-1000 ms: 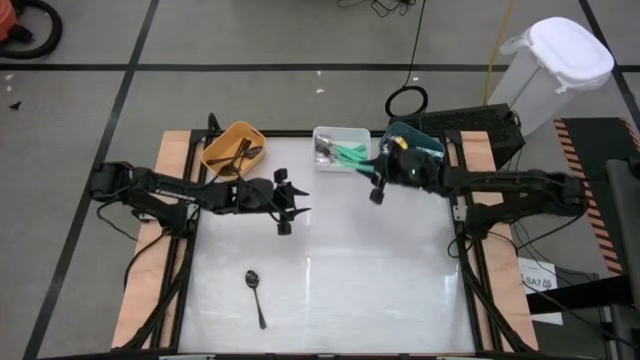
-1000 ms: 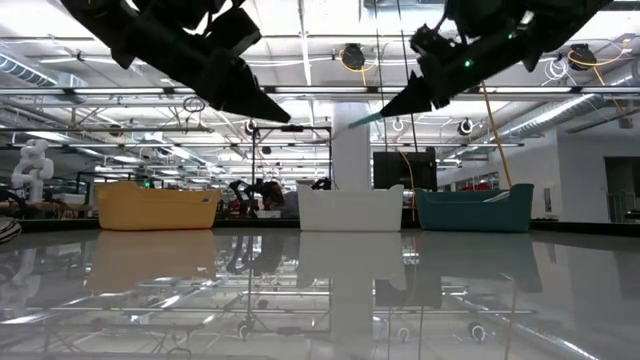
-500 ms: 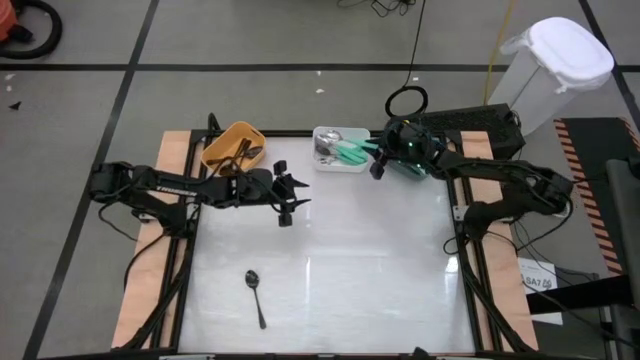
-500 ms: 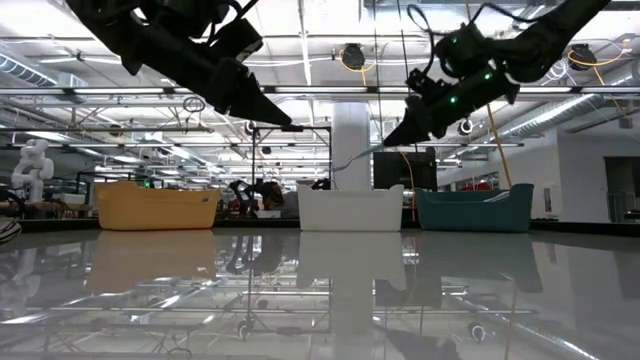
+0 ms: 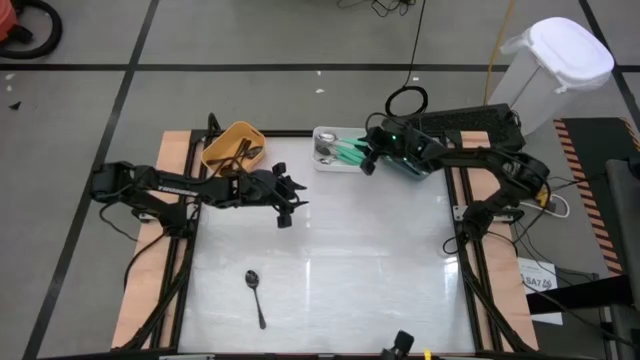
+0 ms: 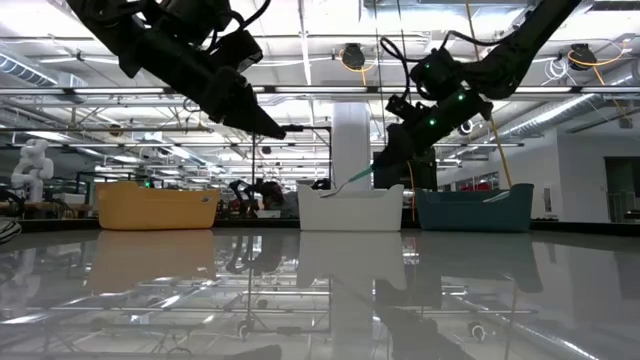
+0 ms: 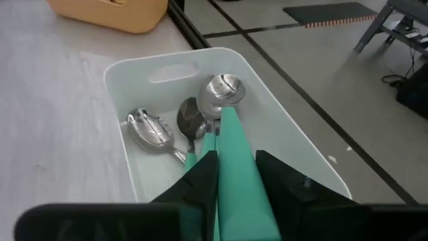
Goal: Sort silverware by color (type)
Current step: Put the blue spoon into the white bin
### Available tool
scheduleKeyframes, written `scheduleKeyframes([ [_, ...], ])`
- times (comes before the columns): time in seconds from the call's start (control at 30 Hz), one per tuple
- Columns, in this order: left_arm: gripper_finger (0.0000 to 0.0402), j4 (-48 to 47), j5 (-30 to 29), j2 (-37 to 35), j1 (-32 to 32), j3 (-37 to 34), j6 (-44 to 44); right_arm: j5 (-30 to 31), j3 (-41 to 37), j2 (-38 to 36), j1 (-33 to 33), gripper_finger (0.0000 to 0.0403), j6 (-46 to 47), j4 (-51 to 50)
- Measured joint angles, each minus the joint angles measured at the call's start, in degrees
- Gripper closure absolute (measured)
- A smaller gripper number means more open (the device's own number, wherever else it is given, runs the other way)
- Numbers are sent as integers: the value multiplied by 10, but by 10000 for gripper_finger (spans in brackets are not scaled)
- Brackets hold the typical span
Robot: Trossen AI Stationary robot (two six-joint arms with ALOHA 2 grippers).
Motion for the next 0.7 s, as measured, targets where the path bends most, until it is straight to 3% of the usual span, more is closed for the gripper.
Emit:
scheduleKeyframes([
  [0.7, 206, -1, 0, 37, -5, 0, -17, -12, 8, 16, -12, 299, -12, 1],
])
